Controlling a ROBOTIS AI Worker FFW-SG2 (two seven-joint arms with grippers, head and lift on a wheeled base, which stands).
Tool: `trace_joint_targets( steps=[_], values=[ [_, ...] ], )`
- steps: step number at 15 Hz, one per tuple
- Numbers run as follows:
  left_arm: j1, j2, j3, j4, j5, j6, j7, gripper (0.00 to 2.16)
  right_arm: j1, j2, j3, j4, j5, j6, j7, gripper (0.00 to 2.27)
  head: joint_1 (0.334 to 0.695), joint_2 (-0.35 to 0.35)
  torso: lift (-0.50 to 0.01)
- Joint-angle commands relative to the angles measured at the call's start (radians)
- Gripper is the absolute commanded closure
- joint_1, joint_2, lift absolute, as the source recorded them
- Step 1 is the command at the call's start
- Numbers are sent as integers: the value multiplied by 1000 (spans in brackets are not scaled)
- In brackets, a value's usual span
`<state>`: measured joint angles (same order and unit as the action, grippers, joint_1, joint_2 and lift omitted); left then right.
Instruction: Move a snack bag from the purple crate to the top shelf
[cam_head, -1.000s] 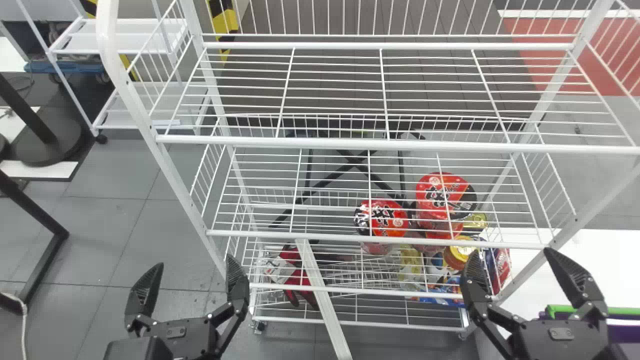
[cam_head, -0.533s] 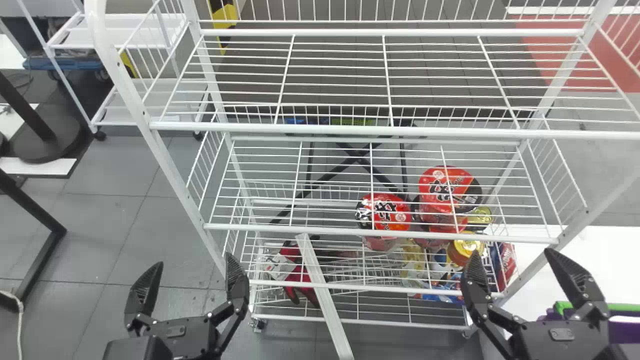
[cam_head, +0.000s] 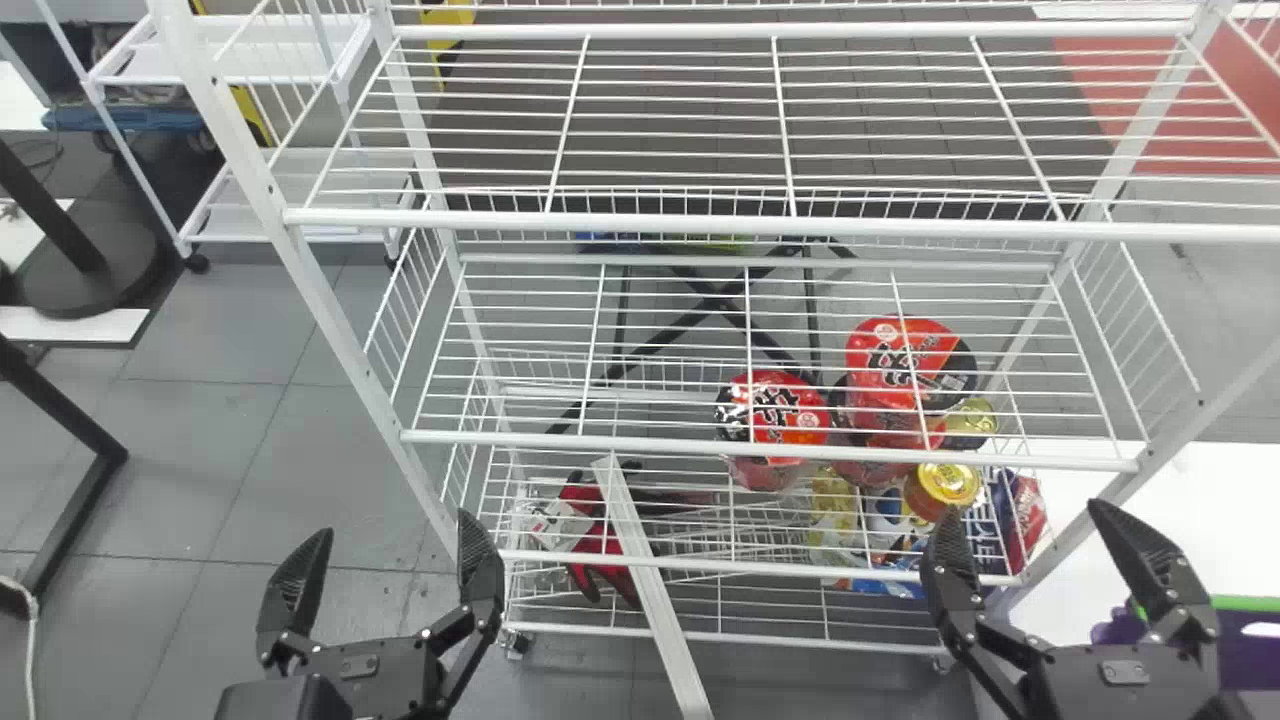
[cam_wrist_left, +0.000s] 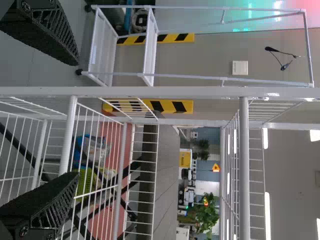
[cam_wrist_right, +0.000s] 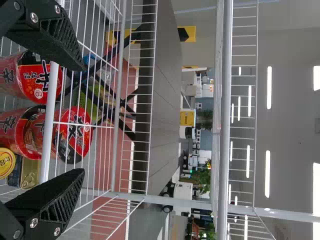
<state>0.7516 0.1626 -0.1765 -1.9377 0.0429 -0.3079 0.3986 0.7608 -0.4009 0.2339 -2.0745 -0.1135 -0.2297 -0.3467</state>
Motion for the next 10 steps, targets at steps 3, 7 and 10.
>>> trace_joint_targets(
  steps=[3, 7, 10],
  values=[
    [0, 0, -1, 0, 0, -3, 0, -2, 0, -1, 1, -1, 0, -1, 0, 83, 695, 55, -280],
    [0, 0, -1, -1, 0, -3, 2, -2, 2, -1, 2, -4, 9, -4, 0, 83, 695, 55, -296],
    [3, 5, -1, -3, 0, -9, 6, -2, 2, -1, 5, -4, 11, -1, 0, 83, 695, 59, -308]
  ],
)
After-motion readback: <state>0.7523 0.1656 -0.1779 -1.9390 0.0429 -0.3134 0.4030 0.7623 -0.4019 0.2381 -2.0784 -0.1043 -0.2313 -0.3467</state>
